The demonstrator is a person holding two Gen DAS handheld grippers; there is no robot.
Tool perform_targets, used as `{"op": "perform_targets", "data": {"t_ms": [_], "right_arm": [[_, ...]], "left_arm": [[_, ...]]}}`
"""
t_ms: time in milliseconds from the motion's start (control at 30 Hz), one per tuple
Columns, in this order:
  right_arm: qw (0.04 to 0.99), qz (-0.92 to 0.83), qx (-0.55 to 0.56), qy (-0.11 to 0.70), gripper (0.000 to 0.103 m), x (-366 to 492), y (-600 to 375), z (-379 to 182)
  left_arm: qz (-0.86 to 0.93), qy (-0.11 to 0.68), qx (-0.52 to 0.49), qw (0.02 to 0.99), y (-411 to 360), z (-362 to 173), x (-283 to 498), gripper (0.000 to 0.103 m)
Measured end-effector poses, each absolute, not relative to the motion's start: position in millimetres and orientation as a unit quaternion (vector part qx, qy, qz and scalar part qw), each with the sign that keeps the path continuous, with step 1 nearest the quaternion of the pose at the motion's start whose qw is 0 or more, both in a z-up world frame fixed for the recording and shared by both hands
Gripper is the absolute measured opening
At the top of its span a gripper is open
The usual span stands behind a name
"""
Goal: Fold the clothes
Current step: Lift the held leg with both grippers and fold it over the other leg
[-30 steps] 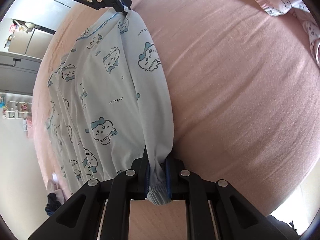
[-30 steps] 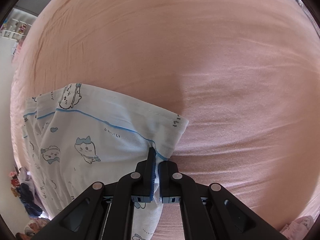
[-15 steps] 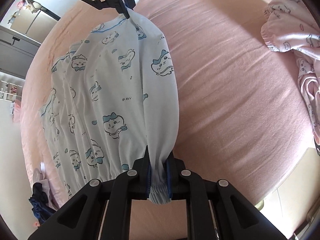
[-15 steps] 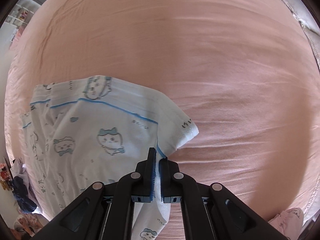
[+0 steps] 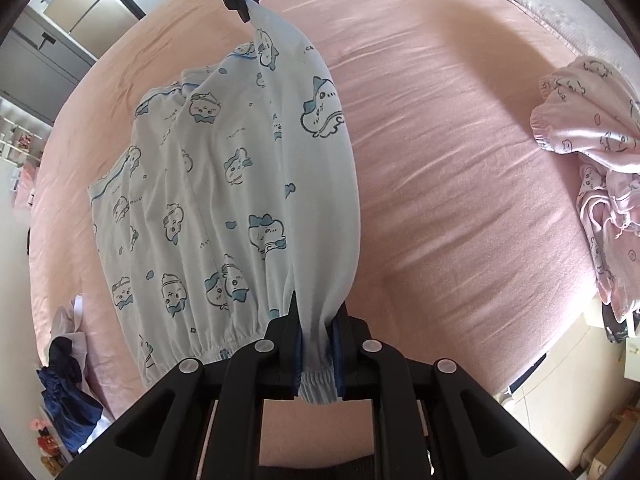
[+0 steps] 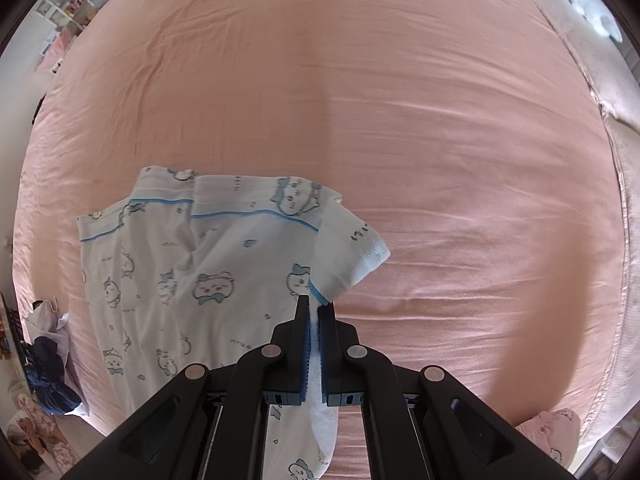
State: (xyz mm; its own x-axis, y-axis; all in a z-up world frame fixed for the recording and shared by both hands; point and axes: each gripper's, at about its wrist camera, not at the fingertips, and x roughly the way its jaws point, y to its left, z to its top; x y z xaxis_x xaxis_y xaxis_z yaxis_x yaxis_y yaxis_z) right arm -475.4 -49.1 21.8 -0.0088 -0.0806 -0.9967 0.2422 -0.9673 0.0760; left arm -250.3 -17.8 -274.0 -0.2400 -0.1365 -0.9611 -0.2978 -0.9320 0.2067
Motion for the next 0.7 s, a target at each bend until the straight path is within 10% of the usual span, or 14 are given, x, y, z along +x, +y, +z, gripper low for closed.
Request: {"op": "perform_targets", "data": {"t_ms": [233,333,700], "right_arm": [[0.120,-0.707,0.692,0.082,0.000,-487.9,-103.5,-63.4],[0.126,-0.707,0.689,0.095,0.000,-507.9,-100.4,-184.8],[0.174,-0.704,0.677,0.125,0.000,-510.8,-187.1,-183.9]], "left_arm": [[0.768,0.146,-0.623,0.039,-44.6,-267.3,-249.4,0.010],[0.768,0.130,-0.627,0.033,-58.4,-264.9,-249.2,0.010],[0.762,0.068,-0.644,-0.004,-123.8,-270.4,-250.7,0.010]]}}
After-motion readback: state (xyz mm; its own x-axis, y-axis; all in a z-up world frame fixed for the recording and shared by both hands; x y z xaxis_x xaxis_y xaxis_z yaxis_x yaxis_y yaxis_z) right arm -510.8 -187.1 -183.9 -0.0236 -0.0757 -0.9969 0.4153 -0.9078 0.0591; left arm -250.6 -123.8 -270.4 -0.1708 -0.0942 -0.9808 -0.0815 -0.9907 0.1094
